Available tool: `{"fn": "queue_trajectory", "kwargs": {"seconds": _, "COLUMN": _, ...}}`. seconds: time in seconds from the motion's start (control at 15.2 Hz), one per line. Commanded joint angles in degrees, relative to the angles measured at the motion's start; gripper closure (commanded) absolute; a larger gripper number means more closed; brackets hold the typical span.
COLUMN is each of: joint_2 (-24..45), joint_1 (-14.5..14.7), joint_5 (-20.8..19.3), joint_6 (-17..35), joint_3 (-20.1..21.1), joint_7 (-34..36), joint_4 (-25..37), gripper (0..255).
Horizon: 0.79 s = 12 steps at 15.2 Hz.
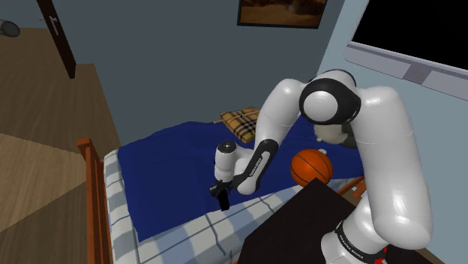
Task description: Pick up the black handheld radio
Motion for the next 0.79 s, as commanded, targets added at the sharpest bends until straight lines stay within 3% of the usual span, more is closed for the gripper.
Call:
{"fn": "queue_trajectory", "kwargs": {"seconds": 0.0, "joint_2": -1.54, "joint_1": -0.62, "joint_5": 0.42, "joint_6": -0.96, "joint_3": 0.74, "joint_7": -0.51, "joint_4": -0.66, "gripper": 255}}
{"fn": "queue_trajectory", "kwargs": {"seconds": 0.73, "joint_2": -9.1, "joint_1": -3.75, "joint_5": 3.31, "joint_6": -5.76, "joint_3": 4.54, "joint_7": -3.46, "joint_4": -3.7, "gripper": 255}}
